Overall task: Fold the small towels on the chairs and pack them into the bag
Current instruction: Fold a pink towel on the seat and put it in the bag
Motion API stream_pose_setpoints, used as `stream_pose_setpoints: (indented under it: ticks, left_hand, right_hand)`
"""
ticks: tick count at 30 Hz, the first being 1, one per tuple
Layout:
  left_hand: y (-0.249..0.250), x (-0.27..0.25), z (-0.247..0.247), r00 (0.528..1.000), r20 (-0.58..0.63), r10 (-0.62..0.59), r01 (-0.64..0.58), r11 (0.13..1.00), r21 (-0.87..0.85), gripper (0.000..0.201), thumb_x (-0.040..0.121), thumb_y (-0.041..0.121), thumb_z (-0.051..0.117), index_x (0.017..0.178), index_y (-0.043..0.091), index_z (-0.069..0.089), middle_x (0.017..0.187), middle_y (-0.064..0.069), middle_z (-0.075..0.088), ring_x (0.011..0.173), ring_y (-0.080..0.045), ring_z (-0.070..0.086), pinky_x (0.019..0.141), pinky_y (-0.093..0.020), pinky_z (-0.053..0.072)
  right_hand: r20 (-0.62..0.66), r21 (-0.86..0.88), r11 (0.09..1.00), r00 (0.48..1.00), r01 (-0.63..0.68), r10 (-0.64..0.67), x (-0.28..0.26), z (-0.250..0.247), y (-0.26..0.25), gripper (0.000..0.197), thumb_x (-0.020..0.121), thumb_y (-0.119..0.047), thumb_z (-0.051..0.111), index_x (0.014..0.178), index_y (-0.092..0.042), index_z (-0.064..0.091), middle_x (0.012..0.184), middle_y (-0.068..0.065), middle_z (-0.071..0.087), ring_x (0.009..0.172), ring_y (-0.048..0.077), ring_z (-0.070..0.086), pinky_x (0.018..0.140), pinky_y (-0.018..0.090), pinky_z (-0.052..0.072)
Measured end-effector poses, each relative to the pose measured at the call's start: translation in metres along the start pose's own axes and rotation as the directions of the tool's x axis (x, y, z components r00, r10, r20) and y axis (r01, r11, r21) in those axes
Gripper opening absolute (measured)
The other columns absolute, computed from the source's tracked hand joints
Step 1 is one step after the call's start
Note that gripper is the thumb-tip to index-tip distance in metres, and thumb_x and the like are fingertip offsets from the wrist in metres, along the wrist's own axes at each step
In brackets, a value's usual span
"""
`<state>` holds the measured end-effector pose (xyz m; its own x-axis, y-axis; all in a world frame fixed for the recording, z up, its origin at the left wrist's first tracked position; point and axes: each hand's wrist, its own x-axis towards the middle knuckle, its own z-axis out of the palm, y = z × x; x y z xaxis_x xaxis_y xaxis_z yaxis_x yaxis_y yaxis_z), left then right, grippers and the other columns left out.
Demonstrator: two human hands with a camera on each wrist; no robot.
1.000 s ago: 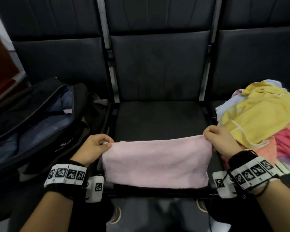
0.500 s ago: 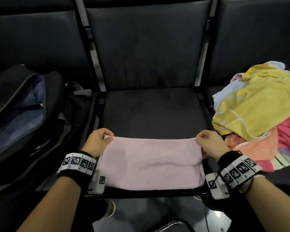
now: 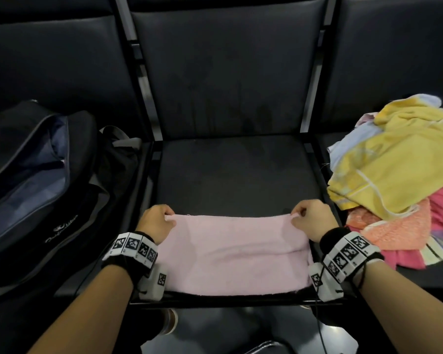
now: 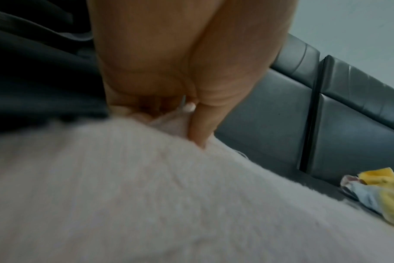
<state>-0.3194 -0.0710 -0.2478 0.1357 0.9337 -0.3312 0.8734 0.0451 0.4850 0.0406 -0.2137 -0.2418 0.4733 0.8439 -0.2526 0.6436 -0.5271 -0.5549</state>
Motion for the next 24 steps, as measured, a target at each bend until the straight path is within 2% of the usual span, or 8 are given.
stream_pose_setpoints:
  ticks: [3, 5, 7, 9, 12, 16, 21, 24]
  left_hand:
    - [-0.002, 0.008, -0.014, 0.984, -0.176, -0.033, 0.016, 0.996, -0.093, 0.018, 0.085, 0.006, 0.061, 0.081, 0.022, 0.067, 0.087, -0.009, 0.069, 0.083, -0.033, 0.066, 0.071, -0.032, 0.053]
    - [-0.006, 0.012, -0.023, 0.971, -0.236, -0.044, 0.020, 0.994, -0.105, 0.023, 0.088, 0.008, 0.062, 0.108, 0.017, 0.068, 0.113, -0.014, 0.062, 0.100, -0.035, 0.063, 0.090, -0.039, 0.053]
    - [-0.014, 0.012, -0.028, 0.976, -0.204, -0.075, 0.067, 0.997, -0.049, 0.046, 0.087, 0.017, 0.068, 0.131, 0.017, 0.056, 0.132, -0.016, 0.048, 0.116, -0.036, 0.054, 0.104, -0.042, 0.045]
    - [-0.023, 0.007, -0.028, 0.978, -0.162, -0.130, 0.123, 0.991, -0.050, 0.057, 0.082, 0.023, 0.072, 0.135, 0.019, 0.049, 0.135, -0.015, 0.043, 0.119, -0.036, 0.052, 0.105, -0.041, 0.044]
    - [-0.038, -0.004, -0.021, 0.981, -0.103, -0.166, 0.157, 0.984, -0.090, 0.051, 0.077, 0.027, 0.076, 0.122, 0.020, 0.052, 0.127, -0.012, 0.045, 0.104, -0.029, 0.057, 0.095, -0.037, 0.049]
    - [-0.047, -0.018, -0.009, 0.989, 0.001, -0.147, 0.146, 0.988, -0.051, 0.035, 0.074, 0.026, 0.079, 0.102, 0.023, 0.059, 0.117, -0.011, 0.052, 0.093, -0.025, 0.061, 0.088, -0.034, 0.053]
    - [-0.046, -0.024, 0.001, 0.982, -0.001, -0.187, 0.187, 0.982, 0.031, 0.029, 0.076, 0.028, 0.080, 0.093, 0.032, 0.058, 0.119, -0.005, 0.043, 0.097, -0.025, 0.058, 0.091, -0.034, 0.050]
    - [-0.045, -0.024, 0.001, 0.980, -0.005, -0.200, 0.201, 0.979, 0.026, 0.030, 0.077, 0.029, 0.080, 0.095, 0.033, 0.057, 0.117, -0.002, 0.040, 0.092, -0.023, 0.059, 0.087, -0.033, 0.051]
  right_hand:
    - [-0.246, 0.095, 0.987, 0.964, 0.131, -0.104, 0.015, -0.007, -0.013, 0.017, 0.077, -0.008, 0.074, 0.088, -0.020, 0.067, 0.083, 0.002, 0.060, 0.073, 0.022, 0.059, 0.070, 0.027, 0.045]
    - [-0.232, 0.100, 0.986, 0.966, 0.137, -0.111, 0.023, -0.009, -0.019, 0.030, 0.081, -0.017, 0.075, 0.109, -0.017, 0.065, 0.098, 0.005, 0.057, 0.079, 0.021, 0.058, 0.077, 0.029, 0.044]
    - [-0.120, 0.042, 0.995, 0.989, 0.095, -0.089, 0.025, -0.006, -0.021, 0.036, 0.083, -0.022, 0.074, 0.117, -0.016, 0.063, 0.101, 0.005, 0.058, 0.086, 0.020, 0.058, 0.079, 0.026, 0.041]
    - [0.001, 0.013, 0.999, 0.999, 0.048, -0.048, 0.021, -0.001, -0.020, 0.032, 0.083, -0.024, 0.072, 0.113, -0.017, 0.065, 0.094, 0.000, 0.063, 0.088, 0.019, 0.060, 0.077, 0.025, 0.040]
    - [0.105, 0.027, 1.000, 0.994, -0.008, 0.006, 0.011, 0.010, -0.018, 0.026, 0.080, -0.029, 0.075, 0.102, -0.018, 0.067, 0.088, -0.003, 0.065, 0.087, 0.018, 0.061, 0.074, 0.024, 0.041]
    - [0.136, -0.001, 1.000, 0.991, -0.016, 0.016, 0.002, 0.023, -0.018, 0.024, 0.071, -0.033, 0.080, 0.078, -0.018, 0.063, 0.077, -0.004, 0.063, 0.072, 0.012, 0.059, 0.054, 0.021, 0.038]
    - [0.177, -0.091, 0.995, 0.983, -0.032, 0.048, -0.001, 0.023, -0.014, 0.030, 0.071, -0.031, 0.082, 0.082, -0.013, 0.060, 0.079, -0.003, 0.061, 0.073, 0.017, 0.057, 0.062, 0.026, 0.042]
    - [0.211, -0.102, 0.995, 0.977, -0.013, 0.035, -0.004, 0.022, -0.012, 0.027, 0.071, -0.024, 0.081, 0.073, -0.005, 0.063, 0.070, 0.002, 0.060, 0.065, 0.017, 0.056, 0.054, 0.026, 0.042]
